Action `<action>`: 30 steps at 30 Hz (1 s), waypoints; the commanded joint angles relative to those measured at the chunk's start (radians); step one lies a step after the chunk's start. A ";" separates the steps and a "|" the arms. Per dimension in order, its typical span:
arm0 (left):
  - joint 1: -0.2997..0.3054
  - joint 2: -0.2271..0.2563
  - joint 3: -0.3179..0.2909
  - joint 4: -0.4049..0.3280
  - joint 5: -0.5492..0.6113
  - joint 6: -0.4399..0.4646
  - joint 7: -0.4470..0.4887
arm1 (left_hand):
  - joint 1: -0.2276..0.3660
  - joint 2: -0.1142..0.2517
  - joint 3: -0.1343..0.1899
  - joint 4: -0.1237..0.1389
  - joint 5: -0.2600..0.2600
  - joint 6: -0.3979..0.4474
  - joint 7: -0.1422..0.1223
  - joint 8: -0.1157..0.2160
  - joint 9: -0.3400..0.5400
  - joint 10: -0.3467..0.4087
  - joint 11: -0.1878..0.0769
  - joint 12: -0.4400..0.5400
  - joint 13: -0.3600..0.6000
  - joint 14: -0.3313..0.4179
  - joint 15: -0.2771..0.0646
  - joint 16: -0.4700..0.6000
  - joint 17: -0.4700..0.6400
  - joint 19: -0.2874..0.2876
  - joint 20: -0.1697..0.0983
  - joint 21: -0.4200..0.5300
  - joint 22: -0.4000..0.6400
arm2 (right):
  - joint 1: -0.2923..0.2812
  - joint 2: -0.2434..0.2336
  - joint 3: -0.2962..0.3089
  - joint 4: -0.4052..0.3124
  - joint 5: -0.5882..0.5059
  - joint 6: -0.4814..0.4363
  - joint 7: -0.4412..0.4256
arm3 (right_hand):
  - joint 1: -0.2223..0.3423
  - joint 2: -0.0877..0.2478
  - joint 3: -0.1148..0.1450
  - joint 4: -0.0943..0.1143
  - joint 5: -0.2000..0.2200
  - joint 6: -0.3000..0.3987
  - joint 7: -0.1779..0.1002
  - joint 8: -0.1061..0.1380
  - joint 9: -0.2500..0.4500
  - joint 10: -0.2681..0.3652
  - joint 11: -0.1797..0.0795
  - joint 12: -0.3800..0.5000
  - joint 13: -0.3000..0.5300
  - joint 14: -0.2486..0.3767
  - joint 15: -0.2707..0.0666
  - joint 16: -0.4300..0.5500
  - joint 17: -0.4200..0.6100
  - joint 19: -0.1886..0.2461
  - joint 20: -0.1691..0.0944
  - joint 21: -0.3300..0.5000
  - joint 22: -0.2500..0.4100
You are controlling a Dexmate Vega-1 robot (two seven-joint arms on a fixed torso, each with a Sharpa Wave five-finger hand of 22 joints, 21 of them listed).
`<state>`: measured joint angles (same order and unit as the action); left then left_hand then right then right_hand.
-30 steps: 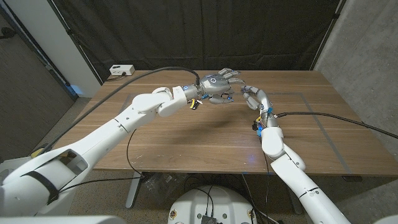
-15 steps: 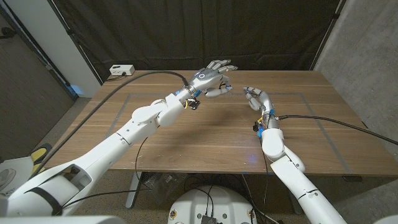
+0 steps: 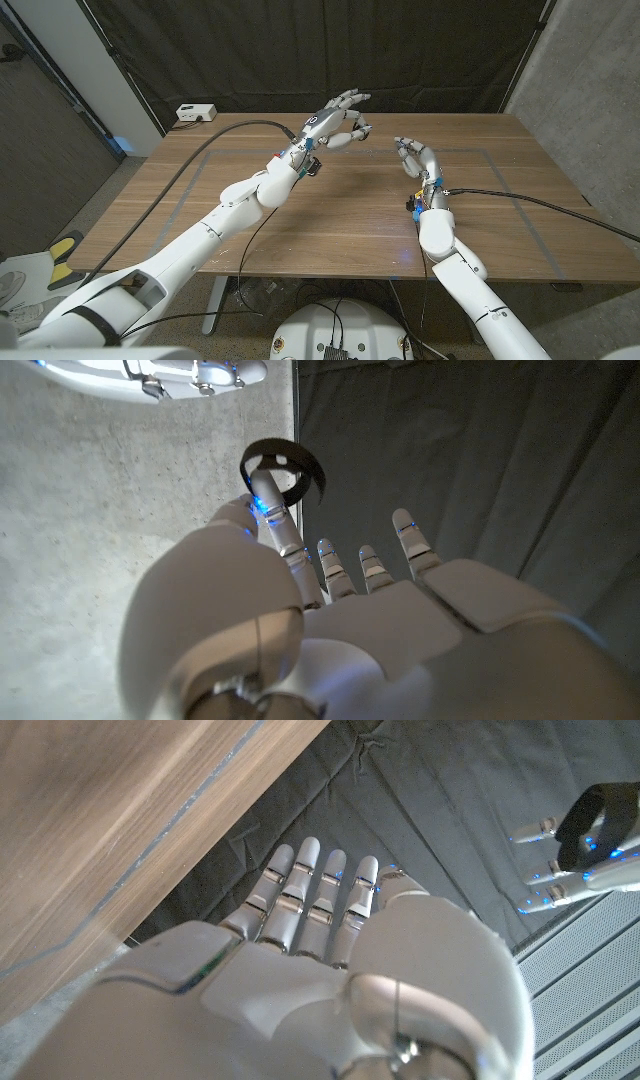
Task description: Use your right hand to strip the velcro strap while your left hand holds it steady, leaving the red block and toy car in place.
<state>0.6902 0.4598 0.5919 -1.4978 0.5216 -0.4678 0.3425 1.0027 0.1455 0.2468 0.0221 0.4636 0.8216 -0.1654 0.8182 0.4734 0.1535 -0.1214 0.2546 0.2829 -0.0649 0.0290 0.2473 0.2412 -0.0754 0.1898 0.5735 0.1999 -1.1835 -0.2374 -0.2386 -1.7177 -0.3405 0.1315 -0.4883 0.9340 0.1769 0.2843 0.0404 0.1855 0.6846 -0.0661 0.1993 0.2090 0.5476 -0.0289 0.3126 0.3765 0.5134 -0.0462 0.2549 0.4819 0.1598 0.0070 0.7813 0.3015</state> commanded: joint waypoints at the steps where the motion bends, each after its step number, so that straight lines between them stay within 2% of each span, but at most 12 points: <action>1: -0.032 -0.070 -0.005 0.123 -0.489 -0.083 -0.228 | 0.007 0.002 -0.001 -0.002 -0.004 -0.001 0.009 0.006 0.005 0.004 0.008 -0.005 0.001 -0.011 -0.002 -0.005 0.001 -0.017 0.006 -0.001 0.002 | 0.006 0.009 -0.010 0.013 -0.054 0.023 -0.080 | -0.012 -0.002 0.001 0.004 0.009 0.004 0.002 0.003 0.000 0.011 -0.001 -0.001 -0.001 0.013 -0.068 -0.003 -0.001 0.001 0.005 0.011 0.001; 5: -0.049 -0.096 -0.004 0.170 -0.707 -0.082 -0.384 | 0.009 0.006 0.000 -0.001 -0.005 -0.001 0.011 0.010 0.008 0.007 0.006 -0.005 0.000 -0.016 -0.005 -0.007 0.001 -0.025 0.007 -0.004 0.002 | 0.007 0.004 -0.013 0.021 -0.065 0.039 -0.098 | -0.015 -0.003 0.005 0.005 0.010 0.002 0.002 0.003 -0.001 0.013 -0.002 -0.004 -0.006 0.014 -0.070 -0.006 -0.006 0.000 0.005 0.014 -0.001; 6: -0.049 -0.096 -0.004 0.171 -0.711 -0.082 -0.388 | 0.010 0.007 0.000 -0.001 -0.006 -0.003 0.016 0.010 0.009 0.006 0.006 -0.006 0.000 -0.019 -0.005 -0.009 0.001 -0.028 0.008 -0.005 0.002 | 0.007 0.004 -0.013 0.021 -0.065 0.040 -0.099 | -0.015 -0.004 0.006 0.004 0.010 0.002 0.001 0.003 -0.001 0.013 -0.002 -0.005 -0.008 0.015 -0.069 -0.007 -0.007 -0.001 0.005 0.014 -0.002; 7: -0.058 -0.107 -0.004 0.190 -0.787 -0.071 -0.450 | 0.010 0.008 0.001 -0.001 -0.006 -0.002 0.016 0.011 0.010 0.006 0.006 -0.006 0.000 -0.021 -0.005 -0.009 0.000 -0.032 0.007 -0.006 0.002 | 0.007 0.006 -0.012 0.024 -0.065 0.047 -0.108 | -0.016 -0.004 0.007 0.004 0.011 0.003 0.002 0.004 -0.001 0.014 -0.003 -0.006 -0.010 0.015 -0.070 -0.008 -0.009 0.000 0.006 0.016 -0.003; 11: -0.071 -0.132 -0.009 0.229 -0.924 -0.047 -0.567 | 0.013 0.016 0.004 0.002 -0.009 -0.010 0.030 0.016 0.018 0.006 0.006 -0.007 -0.001 -0.030 -0.008 -0.013 0.000 -0.043 0.010 -0.010 0.003 | 0.005 0.003 -0.013 0.025 -0.072 0.056 -0.123 | -0.018 -0.004 0.009 0.004 0.011 0.004 0.001 0.005 -0.002 0.015 -0.003 -0.007 -0.013 0.016 -0.069 -0.010 -0.011 0.002 0.005 0.018 -0.005; 15: -0.076 -0.147 -0.018 0.245 -1.005 -0.014 -0.640 | 0.016 0.026 0.008 0.005 -0.012 -0.019 0.044 0.022 0.028 0.007 0.012 -0.007 -0.001 -0.039 -0.005 -0.016 0.000 -0.047 0.007 -0.009 0.005 | 0.001 0.004 -0.010 0.024 -0.072 0.061 -0.135 | -0.020 -0.007 0.011 0.004 0.012 0.005 0.001 0.006 -0.002 0.018 -0.006 -0.008 -0.016 0.017 -0.070 -0.012 -0.014 0.002 0.007 0.020 -0.007; 19: -0.082 -0.164 -0.029 0.265 -1.087 0.019 -0.729 | 0.020 0.041 0.019 0.013 -0.016 -0.049 0.069 0.027 0.047 -0.002 0.016 -0.011 0.001 -0.050 -0.005 -0.018 0.002 -0.056 0.000 -0.010 0.007 | -0.002 0.003 -0.009 0.025 -0.078 0.071 -0.154 | -0.020 -0.009 0.013 0.002 0.012 0.007 0.001 0.007 -0.002 0.018 -0.007 -0.009 -0.019 0.019 -0.069 -0.013 -0.017 0.002 0.008 0.021 -0.008; 20: -0.086 -0.169 -0.032 0.275 -1.107 0.026 -0.754 | 0.022 0.045 0.026 0.017 -0.018 -0.073 0.088 0.031 0.061 -0.006 0.020 -0.013 0.002 -0.052 -0.006 -0.018 0.003 -0.059 -0.005 -0.008 0.008 | -0.003 0.003 -0.008 0.024 -0.080 0.074 -0.159 | -0.020 -0.009 0.013 0.002 0.012 0.007 0.002 0.007 -0.002 0.019 -0.007 -0.009 -0.020 0.019 -0.069 -0.014 -0.017 0.001 0.008 0.021 -0.009; 22: -0.084 -0.178 -0.041 0.279 -1.140 0.046 -0.783 | 0.027 0.052 0.041 0.025 -0.022 -0.109 0.098 0.039 0.085 -0.015 0.027 -0.016 0.005 -0.065 -0.003 -0.020 0.005 -0.071 -0.011 -0.009 0.011 | -0.004 0.000 -0.007 0.024 -0.084 0.080 -0.167 | -0.020 -0.012 0.014 0.000 0.012 0.007 0.002 0.007 -0.003 0.020 -0.007 -0.010 -0.021 0.019 -0.070 -0.015 -0.019 0.001 0.009 0.022 -0.010; 23: -0.086 -0.184 -0.045 0.287 -1.160 0.054 -0.808 | 0.030 0.055 0.049 0.028 -0.024 -0.112 0.115 0.047 0.095 -0.018 0.030 -0.017 0.006 -0.069 -0.004 -0.020 0.007 -0.079 -0.017 -0.010 0.012 | -0.006 0.003 -0.006 0.023 -0.084 0.081 -0.174 | -0.020 -0.013 0.014 0.000 0.012 0.007 0.002 0.007 -0.003 0.020 -0.006 -0.010 -0.022 0.019 -0.070 -0.016 -0.020 0.002 0.008 0.023 -0.010; 30: -0.077 -0.211 -0.077 0.300 -1.240 0.115 -0.877 | 0.036 0.059 0.073 0.039 -0.031 -0.129 0.119 0.066 0.125 -0.025 0.035 -0.018 0.010 -0.081 -0.002 -0.020 0.011 -0.097 -0.020 -0.010 0.015 | -0.011 0.006 -0.003 0.025 -0.085 0.096 -0.201 | -0.019 -0.016 0.019 -0.006 0.012 0.009 0.000 0.009 -0.004 0.027 -0.006 -0.011 -0.028 0.025 -0.073 -0.018 -0.026 0.002 0.009 0.026 -0.014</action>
<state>0.6192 0.3184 0.5693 -1.2670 -0.5157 -0.4314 -0.3801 1.0276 0.2025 0.3111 0.0606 0.4360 0.6945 -0.0459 0.8769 0.5897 0.1337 -0.0909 0.2399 0.2905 -0.1365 0.0288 0.2319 0.2489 -0.1599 0.1696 0.5689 0.2120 -1.1870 -0.2339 -0.2460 -1.6958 -0.4110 0.1932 -0.6216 0.9172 0.1675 0.2955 0.0373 0.1924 0.6841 -0.0660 0.2036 0.2045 0.5621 -0.0327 0.3031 0.3476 0.5256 -0.0479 0.2399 0.4545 0.1599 0.0070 0.8027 0.2876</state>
